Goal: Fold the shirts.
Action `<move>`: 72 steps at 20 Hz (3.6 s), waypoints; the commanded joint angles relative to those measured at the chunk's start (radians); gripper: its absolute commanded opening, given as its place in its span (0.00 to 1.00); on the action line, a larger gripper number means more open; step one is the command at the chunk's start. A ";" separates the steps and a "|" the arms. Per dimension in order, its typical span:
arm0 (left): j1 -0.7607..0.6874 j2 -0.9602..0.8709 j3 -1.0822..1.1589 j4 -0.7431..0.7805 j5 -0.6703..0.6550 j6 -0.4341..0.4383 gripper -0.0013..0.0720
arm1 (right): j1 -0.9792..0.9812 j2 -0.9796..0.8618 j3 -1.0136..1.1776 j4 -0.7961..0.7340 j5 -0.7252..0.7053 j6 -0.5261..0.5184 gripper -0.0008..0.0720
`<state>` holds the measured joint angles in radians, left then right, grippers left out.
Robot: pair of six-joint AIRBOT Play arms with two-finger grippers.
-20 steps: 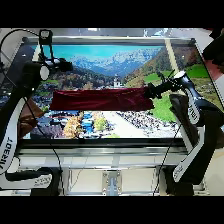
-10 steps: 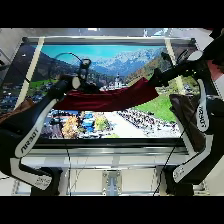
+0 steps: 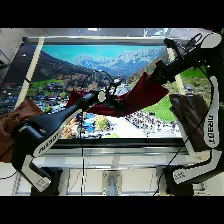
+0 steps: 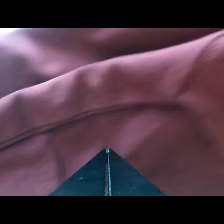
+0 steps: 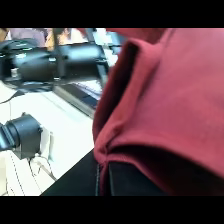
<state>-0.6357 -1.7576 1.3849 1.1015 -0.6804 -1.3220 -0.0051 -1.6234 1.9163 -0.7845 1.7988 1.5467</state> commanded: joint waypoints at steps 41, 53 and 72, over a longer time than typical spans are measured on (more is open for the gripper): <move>0.710 0.515 -0.002 0.431 -0.257 -0.107 0.03 | 0.306 -0.430 -0.291 0.268 -0.679 -0.030 0.76; 0.710 0.515 -0.002 0.431 -0.275 -0.107 0.03 | 0.086 -0.277 0.135 0.151 -0.518 0.051 0.03; 0.706 0.515 -0.002 0.343 -0.275 -0.107 0.03 | -0.937 0.743 -0.787 -0.763 -0.148 -0.047 0.04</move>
<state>0.0731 -1.2430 1.3827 1.4780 -0.9558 -1.4292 -0.7845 -1.0252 1.4303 -1.4643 1.7084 1.5478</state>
